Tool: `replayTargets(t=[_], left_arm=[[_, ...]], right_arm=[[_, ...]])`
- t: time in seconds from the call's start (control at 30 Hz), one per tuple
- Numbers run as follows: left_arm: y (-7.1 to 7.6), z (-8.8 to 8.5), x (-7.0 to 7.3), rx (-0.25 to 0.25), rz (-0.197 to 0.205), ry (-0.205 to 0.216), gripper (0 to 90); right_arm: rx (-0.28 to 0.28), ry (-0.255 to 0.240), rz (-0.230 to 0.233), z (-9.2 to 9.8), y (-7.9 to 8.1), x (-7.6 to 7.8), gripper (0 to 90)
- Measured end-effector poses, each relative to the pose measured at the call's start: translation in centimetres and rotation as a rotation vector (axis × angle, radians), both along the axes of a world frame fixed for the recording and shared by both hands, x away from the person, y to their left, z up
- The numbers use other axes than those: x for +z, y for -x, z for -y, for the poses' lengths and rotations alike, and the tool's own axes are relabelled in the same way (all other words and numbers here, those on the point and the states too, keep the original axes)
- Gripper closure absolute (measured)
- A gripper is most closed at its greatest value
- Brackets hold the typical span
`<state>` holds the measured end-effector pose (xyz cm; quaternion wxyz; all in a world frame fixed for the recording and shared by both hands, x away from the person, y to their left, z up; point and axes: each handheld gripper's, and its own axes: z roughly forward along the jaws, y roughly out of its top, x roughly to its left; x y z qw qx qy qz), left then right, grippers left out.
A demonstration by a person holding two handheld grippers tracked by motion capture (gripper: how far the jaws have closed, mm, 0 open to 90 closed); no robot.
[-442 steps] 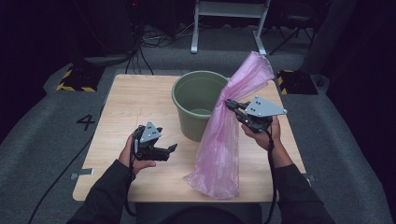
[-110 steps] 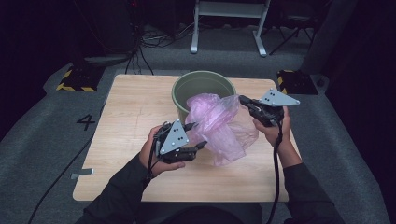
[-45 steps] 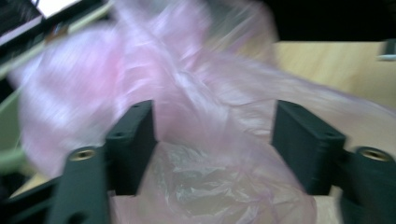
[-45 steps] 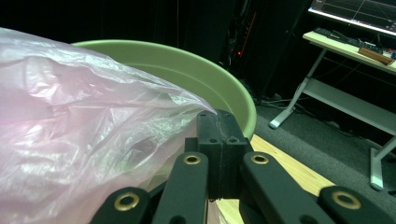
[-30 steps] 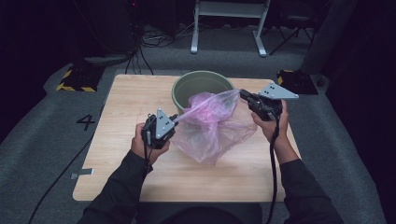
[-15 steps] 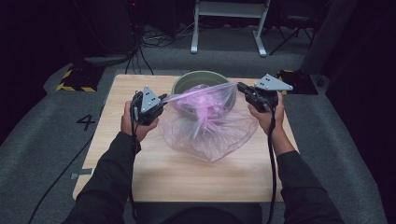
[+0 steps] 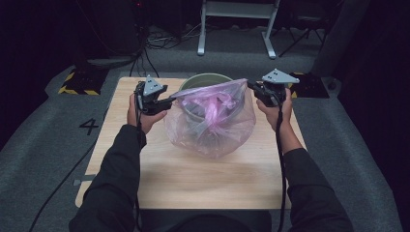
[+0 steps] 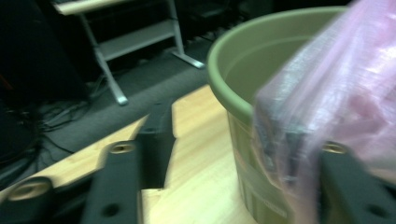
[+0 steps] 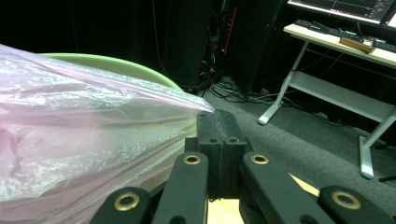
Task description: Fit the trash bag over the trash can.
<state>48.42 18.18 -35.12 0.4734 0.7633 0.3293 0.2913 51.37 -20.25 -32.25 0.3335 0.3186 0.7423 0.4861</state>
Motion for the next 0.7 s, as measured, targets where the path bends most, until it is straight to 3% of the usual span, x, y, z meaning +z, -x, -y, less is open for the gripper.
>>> replayTargets(t=[0.1,0.23,0.4,0.7], left_arm=[[-0.3,0.2,0.0,-0.024,0.018,-0.035,74.7],[-1.4,0.4,-0.2,-0.047,0.015,-0.015,86.6],[-3.2,0.9,-0.9,-0.029,0.011,0.009,89.3],[-5.9,0.9,-2.2,-0.031,-0.05,0.115,89.7]], right_arm=[[0.001,-0.012,-0.006,-0.2,-0.6,0.1,90.0],[-0.002,-0.025,-0.037,-0.1,-1.8,0.1,90.0],[-0.023,-0.02,-0.083,0.2,-3.2,-0.7,90.0],[-0.036,-0.072,-0.203,0.7,-5.5,-3.2,90.0]])
